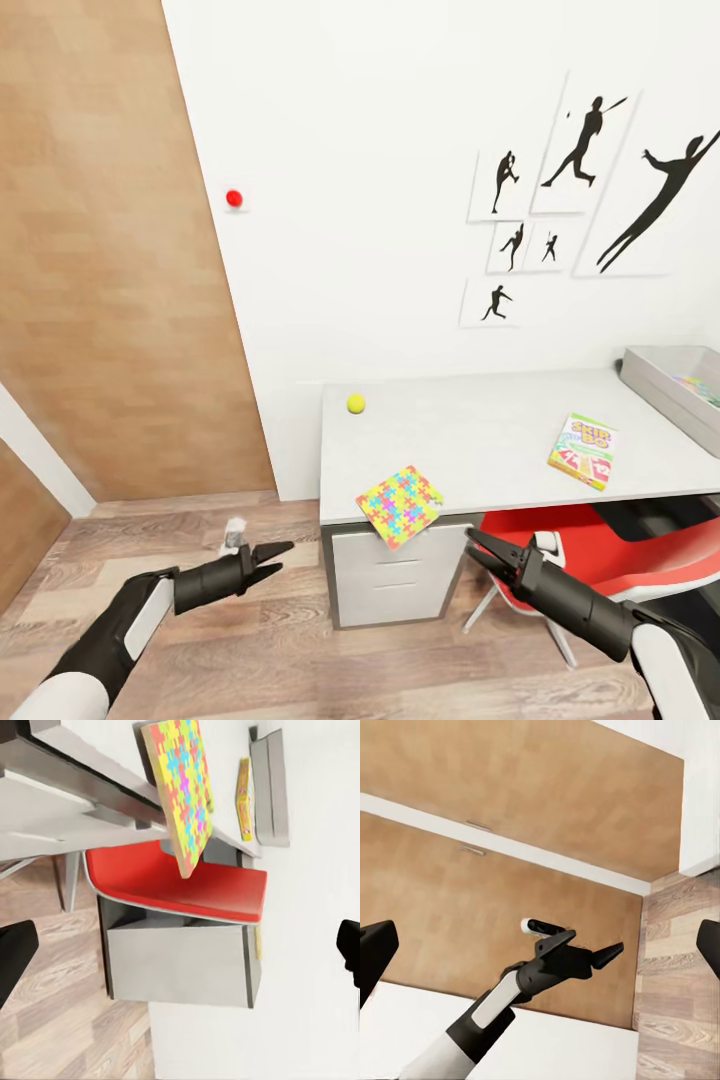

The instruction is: Put all the toys in the child's room - the three board games (two on the bed and one on the table), the two jigsaw puzzles on the table, and the tennis ball on the table - inside the toy box on the table in the child's room.

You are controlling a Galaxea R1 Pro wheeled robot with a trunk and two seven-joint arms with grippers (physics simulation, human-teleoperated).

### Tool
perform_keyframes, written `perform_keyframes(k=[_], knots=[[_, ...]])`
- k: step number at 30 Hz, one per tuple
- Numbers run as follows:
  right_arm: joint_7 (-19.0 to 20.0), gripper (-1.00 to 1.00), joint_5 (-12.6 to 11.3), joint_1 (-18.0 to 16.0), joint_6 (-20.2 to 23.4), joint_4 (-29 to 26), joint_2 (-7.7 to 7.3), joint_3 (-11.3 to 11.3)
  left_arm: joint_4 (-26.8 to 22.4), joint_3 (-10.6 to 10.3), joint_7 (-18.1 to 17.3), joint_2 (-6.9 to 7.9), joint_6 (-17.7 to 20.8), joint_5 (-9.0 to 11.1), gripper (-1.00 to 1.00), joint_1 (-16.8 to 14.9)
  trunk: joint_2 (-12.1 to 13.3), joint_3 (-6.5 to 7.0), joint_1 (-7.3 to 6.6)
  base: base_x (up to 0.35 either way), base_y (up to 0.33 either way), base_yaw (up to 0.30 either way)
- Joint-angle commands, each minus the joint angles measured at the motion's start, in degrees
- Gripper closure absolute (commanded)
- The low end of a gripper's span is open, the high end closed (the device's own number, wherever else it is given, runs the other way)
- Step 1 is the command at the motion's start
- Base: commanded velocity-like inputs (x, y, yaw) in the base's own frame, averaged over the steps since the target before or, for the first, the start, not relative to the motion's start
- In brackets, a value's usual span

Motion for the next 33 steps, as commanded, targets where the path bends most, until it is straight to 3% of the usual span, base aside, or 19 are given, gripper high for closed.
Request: perform_keyframes(k=[1,10,14,18,22,33], knots=[[0.03,-1.0,0.24,-0.05,0.25,0.0,0.02,-0.45,1.32,0.07,0.09,-0.55,-0.37,0.25,-1.0,-0.08,-0.49,-0.26,0.24,0.0,0.0,0.0],[-1.1,-1.0,0.33,-0.05,0.24,0.0,0.3,-1.01,3.64,0.13,0.36,-2.3,-1.43,0.29,-1.0,-0.14,-4.1,-1.88,2.21,0.0,0.0,0.0],[-1.12,-1.0,0.39,-0.05,0.24,0.09,0.1,-1.11,3.85,0.1,0.57,-4.49,-1.64,0.1,-1.0,-0.15,-5.7,-2.6,3.09,0.0,0.0,0.0],[-1.14,-1.0,0.43,-0.05,0.24,0.16,0.08,-1.08,3.98,0.06,3.03,-6.58,-1.82,-0.04,-1.0,-0.15,-7.31,-3.31,3.97,0.0,0.0,0.0],[-1.14,-1.0,0.44,-0.05,0.23,0.17,0.05,-1.13,4.01,-0.06,4.49,-7.58,-1.92,-0.06,-1.0,-0.15,-8.91,-4.03,4.85,0.0,0.0,0.0],[-0.98,-1.0,0.44,-0.05,0.23,0.18,0.05,-1.11,4.01,-0.13,4.87,-8.06,-1.95,-0.05,-1.0,-0.15,-13.32,-6.01,7.26,0.0,0.0,0.0]])
